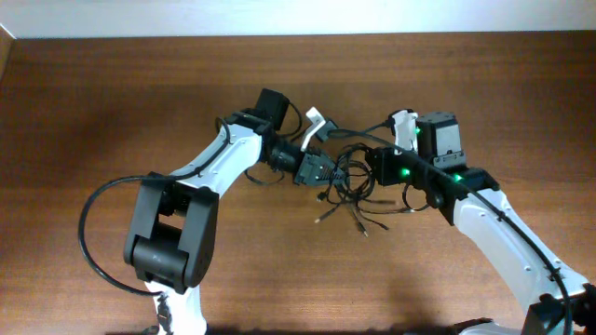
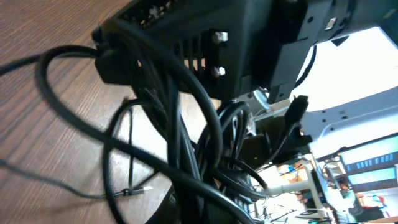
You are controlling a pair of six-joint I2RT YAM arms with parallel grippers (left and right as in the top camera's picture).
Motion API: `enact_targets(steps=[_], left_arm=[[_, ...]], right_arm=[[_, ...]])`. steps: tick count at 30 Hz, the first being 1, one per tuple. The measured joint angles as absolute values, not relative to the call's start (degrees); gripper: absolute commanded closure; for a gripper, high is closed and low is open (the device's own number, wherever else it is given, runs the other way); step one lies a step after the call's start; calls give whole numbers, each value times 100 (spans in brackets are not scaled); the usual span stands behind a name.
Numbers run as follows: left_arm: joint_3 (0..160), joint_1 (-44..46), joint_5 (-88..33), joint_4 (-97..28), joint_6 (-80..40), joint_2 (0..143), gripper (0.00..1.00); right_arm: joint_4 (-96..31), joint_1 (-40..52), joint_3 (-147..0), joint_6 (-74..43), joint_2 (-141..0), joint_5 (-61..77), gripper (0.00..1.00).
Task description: Untangle cables
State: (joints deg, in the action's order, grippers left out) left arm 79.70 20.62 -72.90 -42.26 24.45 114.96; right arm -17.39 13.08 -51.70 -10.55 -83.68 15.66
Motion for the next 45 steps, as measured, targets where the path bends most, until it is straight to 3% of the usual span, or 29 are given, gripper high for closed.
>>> enact_targets(steps=[8, 13, 26, 30, 31, 33, 37, 39, 42, 45], left_arm=[[7970, 2080, -7046, -4200, 2443, 11496, 100], [7970, 1883, -6657, -4134, 2165, 11496, 100], [7970, 1251, -3350, -4104, 3, 11493, 97], [7970, 1273, -2958, -4117, -274, 11493, 71], [7970, 1273, -2910, -4119, -272, 11493, 58], [7970, 1273, -2808, -4123, -296, 11493, 42], [7970, 1273, -2591, -4198, -360, 11493, 28], [7970, 1291, -2523, -4213, -397, 11489, 31], [7970, 1358, -2281, -4276, -381, 11360, 59], [7964, 1487, -1817, -4338, -414, 11048, 58]], right_arm=[[-2663, 1400, -5186, -1188, -8368, -303, 79], [-2694, 1420, -5199, -1229, -8368, -711, 79], [-2980, 1229, -5358, -1227, -8364, -252, 78], [-3168, 1229, -5360, -1229, -8364, 432, 73], [-3175, 1229, -5360, -1243, -8364, 604, 72], [-3177, 1229, -5358, -1247, -8364, 832, 69], [-3262, 1229, -5360, -1273, -8364, 1048, 68], [-3319, 1229, -5360, -1284, -8364, 1072, 67], [-3437, 1229, -5360, -1291, -8364, 1070, 62], [-3454, 1229, -5360, -1308, -8364, 1068, 59]])
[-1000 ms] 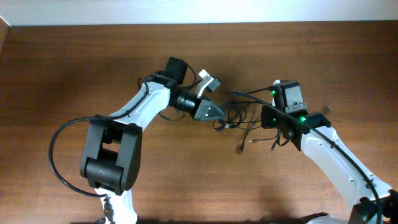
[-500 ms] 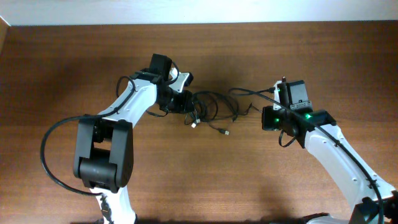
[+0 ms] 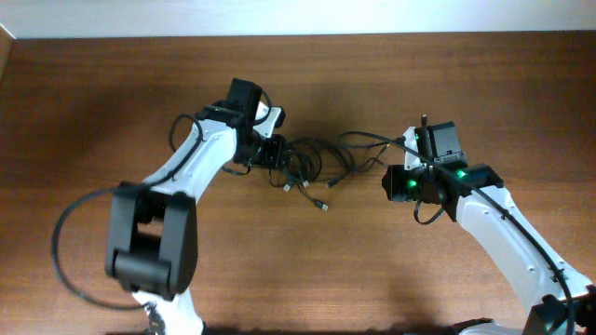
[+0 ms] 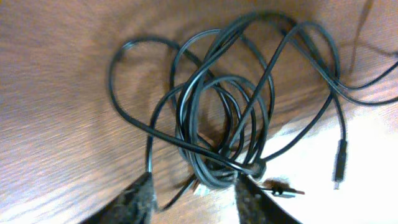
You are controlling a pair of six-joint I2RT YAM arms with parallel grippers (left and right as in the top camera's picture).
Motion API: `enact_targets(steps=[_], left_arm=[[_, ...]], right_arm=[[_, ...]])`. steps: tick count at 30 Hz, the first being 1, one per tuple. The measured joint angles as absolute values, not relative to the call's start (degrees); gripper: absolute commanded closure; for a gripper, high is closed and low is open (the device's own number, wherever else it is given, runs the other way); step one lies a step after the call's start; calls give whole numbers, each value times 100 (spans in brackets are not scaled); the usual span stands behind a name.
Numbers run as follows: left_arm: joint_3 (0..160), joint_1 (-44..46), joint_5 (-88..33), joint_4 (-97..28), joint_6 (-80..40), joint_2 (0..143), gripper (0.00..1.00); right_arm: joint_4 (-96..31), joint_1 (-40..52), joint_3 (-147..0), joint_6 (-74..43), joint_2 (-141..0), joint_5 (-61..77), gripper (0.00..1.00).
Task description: Untangle cables
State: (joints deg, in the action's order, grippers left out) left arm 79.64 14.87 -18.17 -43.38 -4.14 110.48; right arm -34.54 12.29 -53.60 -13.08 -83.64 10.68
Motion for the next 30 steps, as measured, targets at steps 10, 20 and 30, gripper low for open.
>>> enact_targets(steps=[10, 20, 30], left_arm=[[7959, 1990, -729, -3857, -1002, 10492, 61], [7937, 2263, -246, -3953, -1081, 11207, 100], [7940, 2237, 158, -4484, -1076, 11209, 100]], right_arm=[[-3472, 1229, -5360, -1310, -8364, 1070, 56], [-3470, 1229, -5360, -1310, -8364, 1094, 56], [-3476, 1229, -5360, -1313, -8366, 1640, 57]])
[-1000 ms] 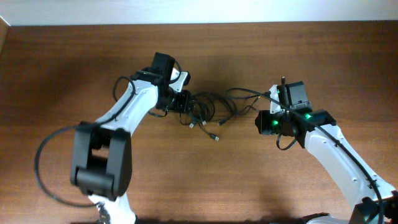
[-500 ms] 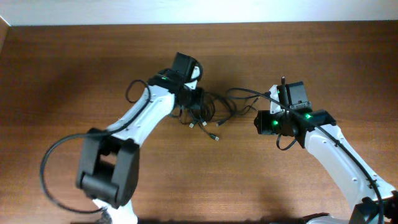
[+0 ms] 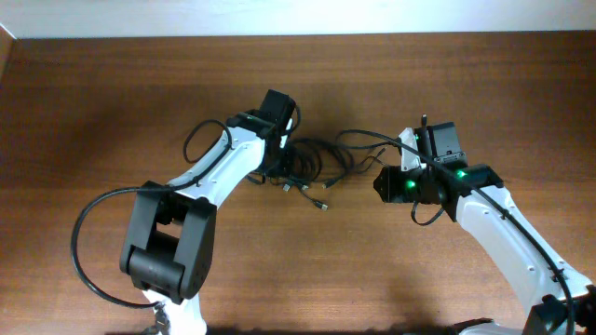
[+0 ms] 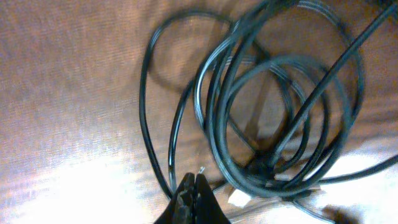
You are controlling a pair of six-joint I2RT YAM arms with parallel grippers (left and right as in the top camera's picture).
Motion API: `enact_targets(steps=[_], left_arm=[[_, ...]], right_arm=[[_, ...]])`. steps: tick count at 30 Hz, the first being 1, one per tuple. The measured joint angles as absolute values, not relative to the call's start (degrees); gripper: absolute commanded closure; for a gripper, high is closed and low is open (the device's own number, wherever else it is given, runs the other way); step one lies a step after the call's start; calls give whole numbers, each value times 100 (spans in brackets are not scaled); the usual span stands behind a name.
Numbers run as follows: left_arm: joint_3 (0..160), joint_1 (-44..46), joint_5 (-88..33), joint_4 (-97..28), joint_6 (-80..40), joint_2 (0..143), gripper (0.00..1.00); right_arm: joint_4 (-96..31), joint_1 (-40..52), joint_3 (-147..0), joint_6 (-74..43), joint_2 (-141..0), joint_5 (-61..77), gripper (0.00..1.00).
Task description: Untangle cables
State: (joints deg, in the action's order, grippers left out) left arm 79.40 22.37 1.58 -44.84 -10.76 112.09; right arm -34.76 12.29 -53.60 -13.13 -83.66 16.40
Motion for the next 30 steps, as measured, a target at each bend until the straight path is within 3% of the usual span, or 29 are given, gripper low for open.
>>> enact_targets(steps=[5, 16, 21, 22, 24, 26, 27, 29, 30], left_arm=[[7940, 2233, -163, -4829, -1076, 11209, 100], [7940, 2209, 552, -4995, -1079, 11316, 78], [8117, 2128, 607, -5017, -1188, 11316, 82], [8232, 2062, 604, -5017, -1291, 11316, 85], [8353, 1852, 517, -5013, -1485, 11316, 100], [8359, 1531, 237, -5052, -1651, 11316, 100], [8359, 1413, 110, -5081, -1673, 11316, 100], [8361, 1081, -233, -5137, -1717, 11316, 100], [8359, 904, -427, -5144, -1721, 11316, 100]], right_arm=[[-3476, 1229, -5360, -1330, -8366, 1706, 57], [-3461, 1229, -5360, -1507, -8366, 1708, 57], [-3315, 1260, -5360, -1507, -8366, 1723, 56], [-3256, 1282, -5360, -1505, -8366, 1758, 56], [-3109, 1396, -5360, -1511, -8366, 1874, 49], [-2965, 1535, -5360, -1518, -8366, 1968, 50], [-2897, 1614, -5360, -1527, -8366, 2008, 51], [-2707, 1802, -5360, -1529, -8370, 2073, 81], [-2550, 1894, -5358, -1531, -8383, 2091, 84]])
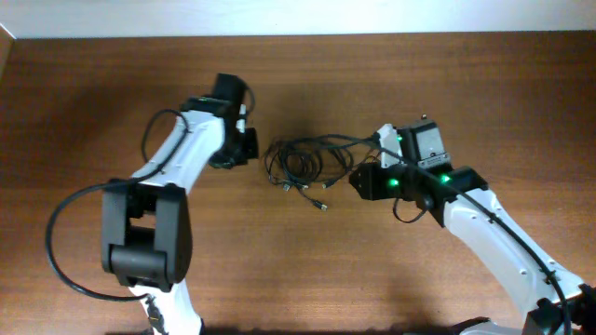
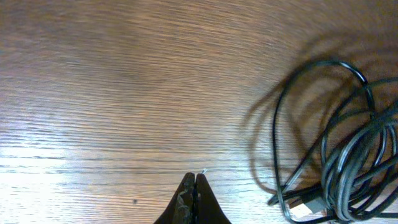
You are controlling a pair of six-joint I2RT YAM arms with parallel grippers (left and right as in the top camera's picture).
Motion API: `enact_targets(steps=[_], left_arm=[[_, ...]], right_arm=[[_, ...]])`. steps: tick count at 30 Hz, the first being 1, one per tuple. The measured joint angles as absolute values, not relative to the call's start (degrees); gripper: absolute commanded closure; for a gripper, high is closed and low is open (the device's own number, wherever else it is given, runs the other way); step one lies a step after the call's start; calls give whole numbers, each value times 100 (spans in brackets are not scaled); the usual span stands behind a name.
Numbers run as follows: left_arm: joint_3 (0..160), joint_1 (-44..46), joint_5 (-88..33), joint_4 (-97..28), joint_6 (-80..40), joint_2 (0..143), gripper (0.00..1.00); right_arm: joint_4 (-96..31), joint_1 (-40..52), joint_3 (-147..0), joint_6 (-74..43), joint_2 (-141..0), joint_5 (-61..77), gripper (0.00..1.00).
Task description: Untangle cables
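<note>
A tangle of thin black cables (image 1: 298, 163) lies coiled on the wooden table, with loose plug ends (image 1: 321, 203) just below it. In the left wrist view the coil (image 2: 339, 155) fills the right edge and a plug (image 2: 301, 211) shows at the bottom. My left gripper (image 1: 250, 149) (image 2: 195, 178) is shut on nothing, over bare wood just left of the coil. My right gripper (image 1: 357, 180) sits just right of the tangle. One strand (image 1: 358, 140) runs toward the right arm. Whether that gripper holds it is hidden.
The brown wooden table (image 1: 112, 84) stretches around both arms. A pale wall strip (image 1: 298, 17) borders its far edge. The right arm's own black cable (image 1: 405, 212) loops beneath its wrist.
My left gripper, still shut, was over the coil and is now left of it over bare wood. The right gripper has come a little left, closer to the tangle.
Both grippers were close together in a tangle right of centre. Then the arms stood apart, the coil lay further left under my open left gripper, and a strand reached the right arm. The left gripper then was shut over the coil, and now sits beside it.
</note>
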State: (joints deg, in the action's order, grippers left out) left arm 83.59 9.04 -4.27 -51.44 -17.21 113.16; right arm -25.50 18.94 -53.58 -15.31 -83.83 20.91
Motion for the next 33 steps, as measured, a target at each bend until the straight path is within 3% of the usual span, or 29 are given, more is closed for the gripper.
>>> enact_targets(steps=[4, 6, 9, 11, 16, 28, 33], left_arm=[[8359, 508, -1007, -5057, -1527, 11316, 100], [8359, 397, -1232, -4958, -1345, 11316, 100], [8357, 368, -1334, -4864, -1258, 11316, 100], [8346, 373, -1304, -4860, -1273, 11316, 100], [8211, 373, -1087, -4812, -1551, 11316, 90], [8147, 451, -1052, -4748, -1658, 11316, 89], [8147, 497, -1055, -4733, -1658, 11316, 88]], right_arm=[[-2182, 2287, -5452, -1640, -8532, 2158, 84], [-2346, 2408, -5682, -1682, -8648, 2185, 63], [-2556, 2416, -6143, -1850, -8774, 2200, 48], [-2464, 2416, -6309, -1927, -8825, 2202, 44], [-2239, 2416, -6388, -2058, -9153, 2215, 44], [-2137, 2416, -6388, -2082, -10641, 2217, 46], [-2449, 2416, -6386, -2091, -10853, 2217, 53]])
